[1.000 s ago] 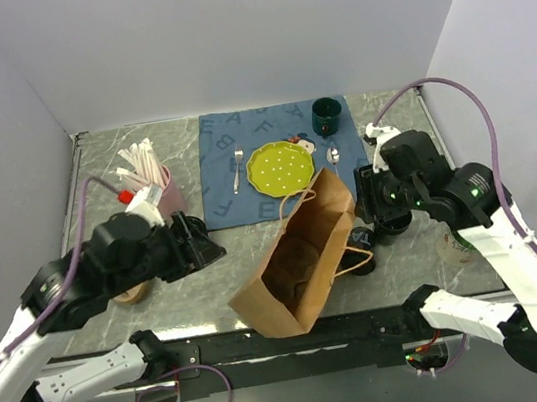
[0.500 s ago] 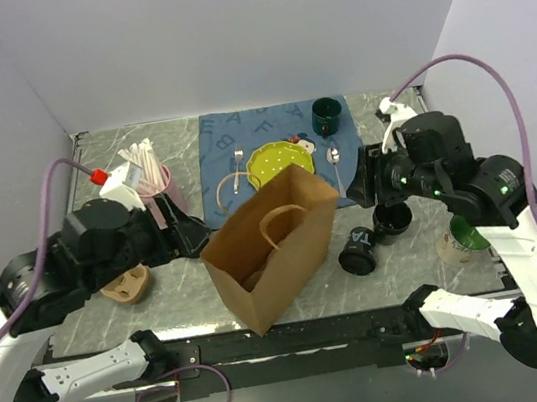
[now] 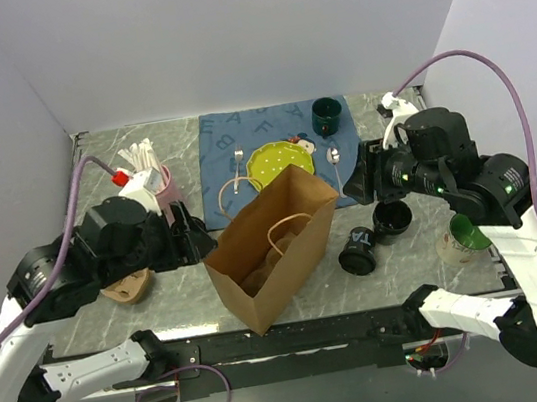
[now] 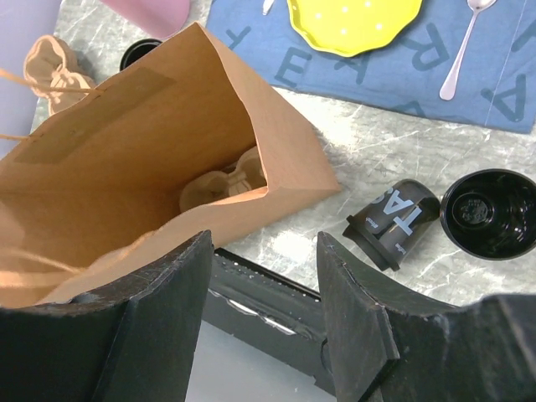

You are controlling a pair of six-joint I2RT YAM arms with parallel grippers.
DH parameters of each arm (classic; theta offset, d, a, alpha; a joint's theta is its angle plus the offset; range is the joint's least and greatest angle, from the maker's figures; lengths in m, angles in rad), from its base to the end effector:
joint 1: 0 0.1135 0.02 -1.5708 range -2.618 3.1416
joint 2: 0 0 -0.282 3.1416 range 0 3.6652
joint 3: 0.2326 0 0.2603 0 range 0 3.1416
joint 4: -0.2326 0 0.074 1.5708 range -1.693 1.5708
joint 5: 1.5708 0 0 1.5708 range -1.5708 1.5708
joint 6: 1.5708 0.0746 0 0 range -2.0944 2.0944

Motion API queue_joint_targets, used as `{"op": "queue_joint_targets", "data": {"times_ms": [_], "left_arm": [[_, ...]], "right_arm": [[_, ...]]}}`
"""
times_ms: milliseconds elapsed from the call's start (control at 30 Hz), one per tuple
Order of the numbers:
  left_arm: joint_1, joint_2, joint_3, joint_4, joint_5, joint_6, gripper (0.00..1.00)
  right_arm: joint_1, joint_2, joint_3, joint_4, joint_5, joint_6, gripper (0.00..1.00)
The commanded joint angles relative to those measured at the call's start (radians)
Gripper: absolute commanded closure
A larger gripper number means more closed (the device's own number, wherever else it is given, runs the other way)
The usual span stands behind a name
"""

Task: Pack the takeout coffee

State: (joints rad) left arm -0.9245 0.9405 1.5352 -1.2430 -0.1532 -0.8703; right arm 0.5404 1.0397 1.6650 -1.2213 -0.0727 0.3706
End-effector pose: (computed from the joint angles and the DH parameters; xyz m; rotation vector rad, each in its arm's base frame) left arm 0.0981 -0.1111 0.4437 -0.0257 2.3365 -0.7954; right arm 0.1432 0.0922 0.4703 -0.2316 2.2156 0.5921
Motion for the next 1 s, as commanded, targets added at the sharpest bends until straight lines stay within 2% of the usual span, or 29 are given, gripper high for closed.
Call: {"op": "queue_joint_targets", "data": {"times_ms": [0, 167, 233, 267, 300, 367, 400, 467, 600, 700, 867, 967], "left_arm": [[-0.004, -0.031, -0.052, 0.054, 0.072, 0.057, 0.27], [-0.004, -0.028, -0.089, 0.062, 0.052, 0.134, 0.33], [-0.004, -0.002, -0.080, 0.059, 0.041, 0.177, 0.39], [-0.004, 0.007, -0.064, 0.054, 0.021, 0.191, 0.43], [-0.004, 0.017, -0.055, 0.053, 0.011, 0.204, 0.54], [-0.002, 0.041, -0.026, 0.044, -0.050, 0.235, 0.63], [-0.004, 0.047, -0.018, 0.043, -0.075, 0.246, 0.70], [-0.004, 0.057, -0.010, 0.056, -0.118, 0.287, 0.75], [-0.004, 0.060, -0.038, 0.183, -0.255, 0.404, 0.99], [-0.004, 0.072, -0.060, 0.241, -0.287, 0.454, 0.92], [-0.004, 0.041, -0.145, 0.381, -0.304, 0.543, 0.90], [-0.002, 0.024, -0.176, 0.433, -0.333, 0.570, 0.82]], "right_arm": [[-0.003, -0.026, -0.017, 0.029, -0.004, 0.010, 0.39], [-0.003, -0.040, -0.045, 0.043, -0.007, 0.011, 0.39], [-0.003, -0.040, -0.045, 0.043, -0.009, 0.013, 0.39], [-0.003, -0.040, -0.045, 0.043, -0.009, 0.011, 0.39], [-0.003, -0.040, -0.044, 0.043, -0.009, 0.008, 0.39], [-0.002, -0.041, -0.042, 0.042, -0.009, 0.007, 0.39], [-0.003, -0.044, -0.042, 0.042, -0.007, 0.004, 0.39], [-0.003, -0.049, -0.048, 0.042, -0.009, 0.004, 0.39], [-0.003, -0.061, -0.065, 0.039, -0.018, 0.001, 0.39], [-0.003, -0.067, -0.067, 0.036, -0.021, -0.004, 0.39], [-0.005, -0.081, -0.093, 0.043, -0.038, -0.012, 0.39], [-0.003, -0.081, -0.097, 0.049, -0.047, -0.013, 0.39]]}}
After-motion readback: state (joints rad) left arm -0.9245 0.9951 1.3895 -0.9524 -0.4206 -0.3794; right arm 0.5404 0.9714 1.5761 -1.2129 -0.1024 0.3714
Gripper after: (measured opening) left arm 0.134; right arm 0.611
